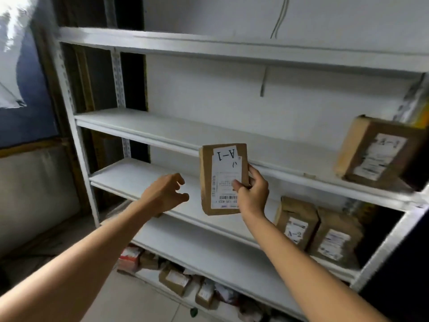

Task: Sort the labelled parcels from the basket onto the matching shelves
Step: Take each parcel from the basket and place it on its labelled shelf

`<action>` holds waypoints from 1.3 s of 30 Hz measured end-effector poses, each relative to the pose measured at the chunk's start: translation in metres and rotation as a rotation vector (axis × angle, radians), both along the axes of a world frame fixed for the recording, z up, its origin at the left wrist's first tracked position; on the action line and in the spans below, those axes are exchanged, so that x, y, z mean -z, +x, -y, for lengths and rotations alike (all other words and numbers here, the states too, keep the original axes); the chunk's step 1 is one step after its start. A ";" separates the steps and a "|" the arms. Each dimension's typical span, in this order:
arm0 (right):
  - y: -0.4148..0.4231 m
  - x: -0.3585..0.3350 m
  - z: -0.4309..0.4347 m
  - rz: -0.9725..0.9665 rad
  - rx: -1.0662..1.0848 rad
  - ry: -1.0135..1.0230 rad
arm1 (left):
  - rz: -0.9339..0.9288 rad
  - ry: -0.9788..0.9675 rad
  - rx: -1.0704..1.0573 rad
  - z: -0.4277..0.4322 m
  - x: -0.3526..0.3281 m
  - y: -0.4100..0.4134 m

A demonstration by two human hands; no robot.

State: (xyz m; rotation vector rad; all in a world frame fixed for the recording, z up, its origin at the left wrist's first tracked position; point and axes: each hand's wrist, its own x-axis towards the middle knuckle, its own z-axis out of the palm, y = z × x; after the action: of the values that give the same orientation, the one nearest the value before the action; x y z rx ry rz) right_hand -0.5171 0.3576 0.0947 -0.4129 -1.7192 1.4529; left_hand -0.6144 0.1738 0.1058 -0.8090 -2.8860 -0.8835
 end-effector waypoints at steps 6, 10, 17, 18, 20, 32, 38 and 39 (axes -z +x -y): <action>0.028 -0.022 -0.057 -0.054 0.212 0.012 | -0.004 -0.007 0.162 -0.060 -0.015 -0.004; 0.036 -0.044 -0.101 -0.095 0.326 0.056 | -0.008 0.039 0.235 -0.102 -0.031 -0.011; 0.029 -0.068 -0.176 -0.129 0.441 0.131 | -0.096 0.005 0.325 -0.184 -0.067 -0.026; 0.026 -0.070 -0.186 -0.129 0.455 0.141 | -0.102 0.001 0.336 -0.196 -0.072 -0.029; 0.022 -0.071 -0.204 -0.139 0.483 0.149 | -0.111 -0.003 0.365 -0.218 -0.078 -0.033; -0.012 -0.038 -0.280 -0.115 0.587 0.083 | -0.172 -0.007 0.491 -0.311 -0.071 -0.045; -0.017 -0.025 -0.294 -0.027 0.650 0.104 | -0.194 0.032 0.520 -0.320 -0.072 -0.059; -0.017 -0.024 -0.295 -0.004 0.654 0.124 | -0.192 0.031 0.525 -0.321 -0.071 -0.060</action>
State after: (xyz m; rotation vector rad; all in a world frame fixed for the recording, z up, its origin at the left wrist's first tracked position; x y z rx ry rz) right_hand -0.5338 0.6526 0.1189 -0.8115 -1.4634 0.8667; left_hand -0.6739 0.4950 0.1764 -1.5905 -2.5198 -0.8141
